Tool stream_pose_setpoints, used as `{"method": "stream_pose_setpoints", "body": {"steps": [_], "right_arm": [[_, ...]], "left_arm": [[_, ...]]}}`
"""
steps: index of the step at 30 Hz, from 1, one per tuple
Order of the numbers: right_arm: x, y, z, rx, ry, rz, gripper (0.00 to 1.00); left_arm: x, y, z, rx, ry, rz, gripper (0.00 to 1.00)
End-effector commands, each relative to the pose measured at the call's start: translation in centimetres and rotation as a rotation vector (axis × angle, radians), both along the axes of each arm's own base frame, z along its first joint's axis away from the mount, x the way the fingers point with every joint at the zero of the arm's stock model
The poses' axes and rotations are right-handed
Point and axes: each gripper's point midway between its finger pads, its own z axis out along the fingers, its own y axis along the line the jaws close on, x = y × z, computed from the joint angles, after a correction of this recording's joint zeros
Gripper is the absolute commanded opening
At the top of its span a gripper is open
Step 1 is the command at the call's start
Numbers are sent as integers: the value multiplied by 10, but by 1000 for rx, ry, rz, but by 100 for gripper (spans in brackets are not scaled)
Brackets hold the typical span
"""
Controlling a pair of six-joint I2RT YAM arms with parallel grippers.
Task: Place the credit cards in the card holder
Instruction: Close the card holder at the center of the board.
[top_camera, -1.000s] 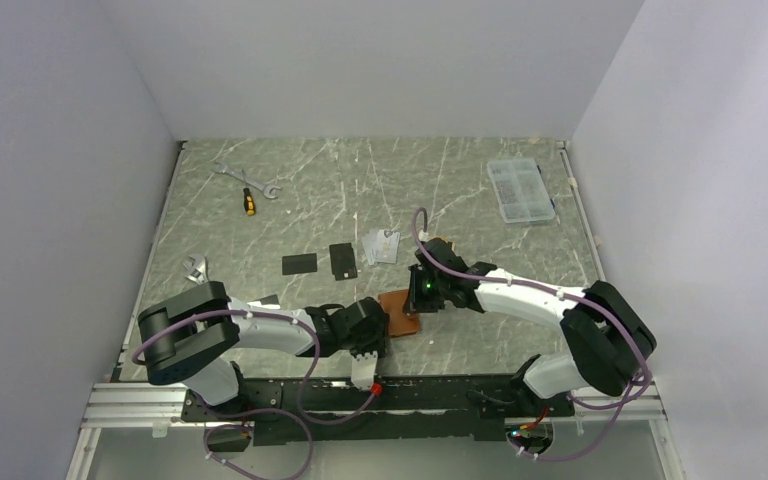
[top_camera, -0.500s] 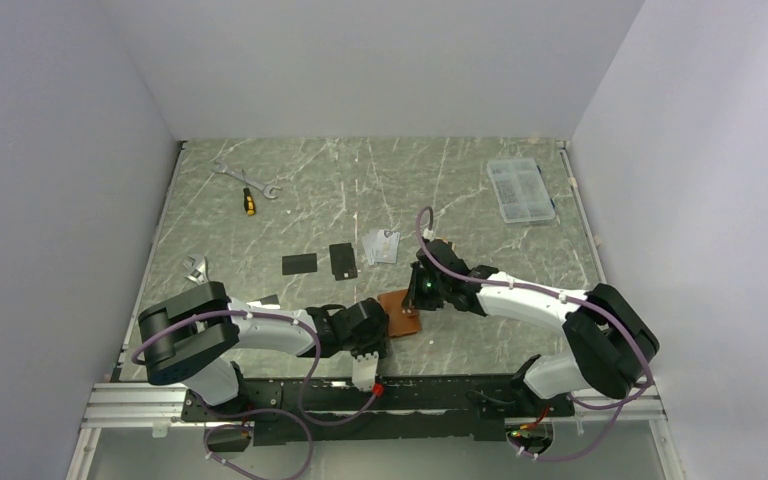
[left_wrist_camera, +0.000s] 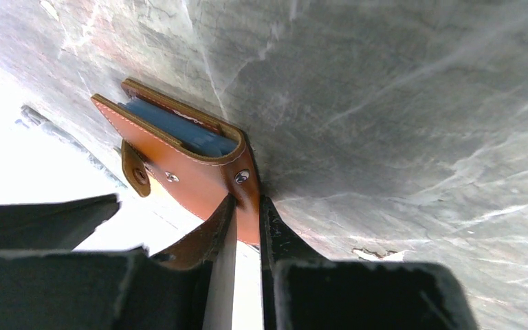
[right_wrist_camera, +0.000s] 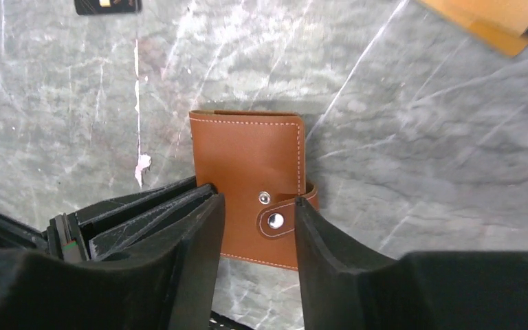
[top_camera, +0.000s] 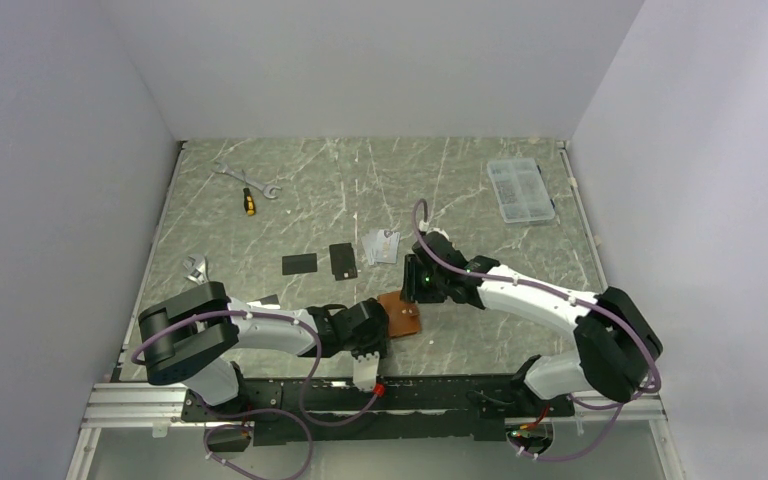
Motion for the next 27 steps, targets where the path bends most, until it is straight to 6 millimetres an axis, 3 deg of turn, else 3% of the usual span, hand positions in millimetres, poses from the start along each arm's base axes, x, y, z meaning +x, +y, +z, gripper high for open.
{"method": "stream_pose_setpoints", "body": {"steps": [1,9,16,27], "right_arm": [[12,-17,28,-117,-104,17,50],[-9,-6,7,-279,-69,103,52],[-10,-4,-1,-330,-61,120,43],[-5,0,-3,-333,-70,113,18]], "left_arm": [[-29,34,-39,169,129,-20,16],[-28,31,-37,165,129,-18,15],[-28,33,-37,162,128,-17,15],[-28,33,-35,162,133,-9,15]]}}
